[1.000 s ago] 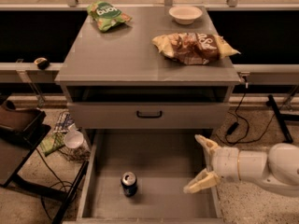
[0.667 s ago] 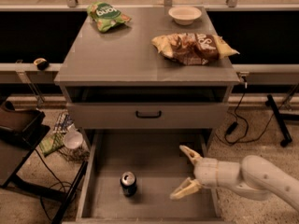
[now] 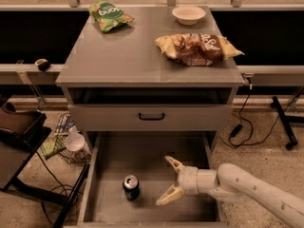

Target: Pick pepsi can from middle drawer and place on counter

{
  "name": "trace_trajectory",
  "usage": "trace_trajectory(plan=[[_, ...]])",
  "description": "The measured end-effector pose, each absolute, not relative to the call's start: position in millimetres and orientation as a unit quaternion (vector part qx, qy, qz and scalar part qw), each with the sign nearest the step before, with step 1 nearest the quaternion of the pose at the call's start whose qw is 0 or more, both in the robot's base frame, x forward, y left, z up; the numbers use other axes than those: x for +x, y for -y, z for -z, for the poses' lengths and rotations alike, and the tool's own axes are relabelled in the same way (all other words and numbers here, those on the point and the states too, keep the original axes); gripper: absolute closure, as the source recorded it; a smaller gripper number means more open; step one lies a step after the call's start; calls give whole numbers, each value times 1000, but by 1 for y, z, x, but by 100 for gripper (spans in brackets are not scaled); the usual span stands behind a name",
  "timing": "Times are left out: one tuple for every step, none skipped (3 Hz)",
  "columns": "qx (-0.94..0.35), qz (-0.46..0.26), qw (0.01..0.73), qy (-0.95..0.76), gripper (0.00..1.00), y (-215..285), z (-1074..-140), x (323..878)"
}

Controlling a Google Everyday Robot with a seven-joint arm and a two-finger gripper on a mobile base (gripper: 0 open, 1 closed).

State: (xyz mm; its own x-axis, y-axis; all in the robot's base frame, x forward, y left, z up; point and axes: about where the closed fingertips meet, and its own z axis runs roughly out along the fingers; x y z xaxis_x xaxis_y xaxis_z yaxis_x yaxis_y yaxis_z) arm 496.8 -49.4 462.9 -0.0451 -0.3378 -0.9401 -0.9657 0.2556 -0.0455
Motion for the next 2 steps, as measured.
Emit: trace_trajectory(plan=[[-515, -335, 455, -644, 0, 3, -448, 500], [-517, -339, 457, -640, 0, -25, -451, 492]])
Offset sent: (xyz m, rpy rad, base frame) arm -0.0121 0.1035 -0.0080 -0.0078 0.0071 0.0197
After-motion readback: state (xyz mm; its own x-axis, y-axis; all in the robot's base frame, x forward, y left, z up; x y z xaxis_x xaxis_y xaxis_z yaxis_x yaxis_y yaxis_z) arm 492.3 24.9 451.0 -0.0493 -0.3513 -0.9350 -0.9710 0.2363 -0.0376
